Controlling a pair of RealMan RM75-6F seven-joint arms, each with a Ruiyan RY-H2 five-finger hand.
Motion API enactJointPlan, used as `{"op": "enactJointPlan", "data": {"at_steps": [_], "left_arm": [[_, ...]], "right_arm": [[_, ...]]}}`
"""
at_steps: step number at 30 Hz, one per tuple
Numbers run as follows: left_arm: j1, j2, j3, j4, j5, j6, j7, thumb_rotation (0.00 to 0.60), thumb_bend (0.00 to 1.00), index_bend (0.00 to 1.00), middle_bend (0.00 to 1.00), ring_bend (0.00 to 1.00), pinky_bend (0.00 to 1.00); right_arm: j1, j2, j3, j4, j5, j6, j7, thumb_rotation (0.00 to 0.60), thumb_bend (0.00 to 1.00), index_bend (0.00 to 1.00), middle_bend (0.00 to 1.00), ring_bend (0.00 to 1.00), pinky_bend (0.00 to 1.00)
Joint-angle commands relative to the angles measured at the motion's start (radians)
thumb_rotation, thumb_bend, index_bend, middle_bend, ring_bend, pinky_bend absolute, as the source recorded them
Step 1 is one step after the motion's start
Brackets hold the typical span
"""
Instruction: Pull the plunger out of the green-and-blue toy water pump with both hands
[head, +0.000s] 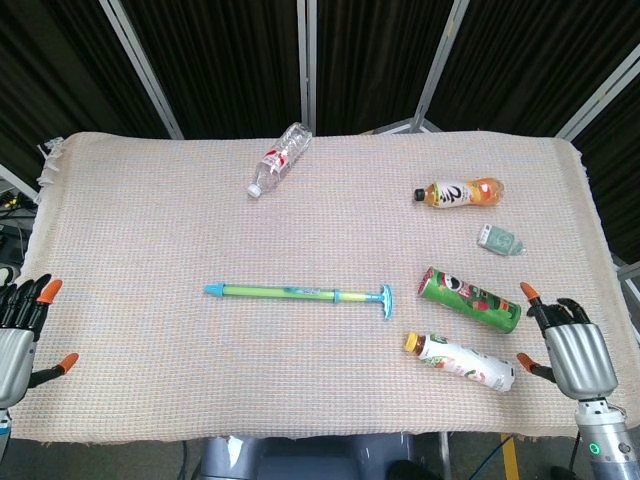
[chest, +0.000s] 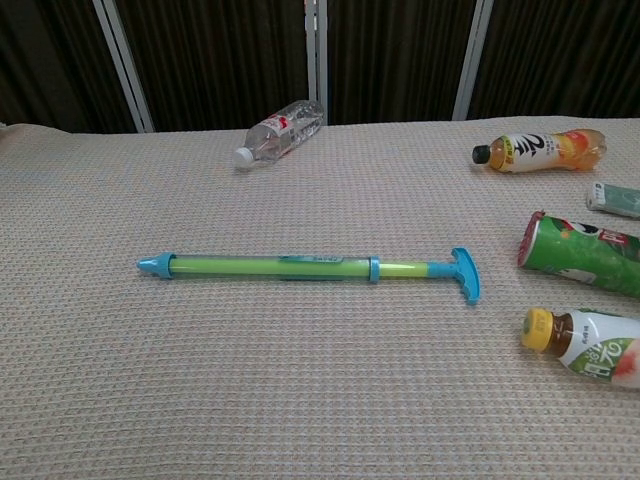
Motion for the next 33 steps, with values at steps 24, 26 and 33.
{"op": "enactJointPlan", "data": {"at_steps": [24,26,33], "left_arm": [[-0.042,-0.037,-0.051,0.046,-0.165,-0.092,0.032,0.600,0.00,0.00,0.00,0.00,0.00],[-0.043,-0.037,-0.051,0.048,-0.169,-0.095,0.031,0.600,0.00,0.00,0.00,0.00,0.00],[-0.047,-0.037,-0.051,0.051,-0.174,-0.100,0.027,0.600,0.00,0.00,0.00,0.00,0.00]], "right_arm": [[0.633,-0.439,0.177,0.241,0.605,-0.711,-0.341,0.600,0.15,0.40,1.00,1.00,1.00],[0.648,-0.465,0.173,0.259,0.632,-0.698,-0.368,0.600,0.16,0.41,1.00,1.00,1.00],[0.682,-0.517,0.154,0.296,0.685,-0.660,-0.437,0.600,0.22,0.47,1.00,1.00,1.00]]}}
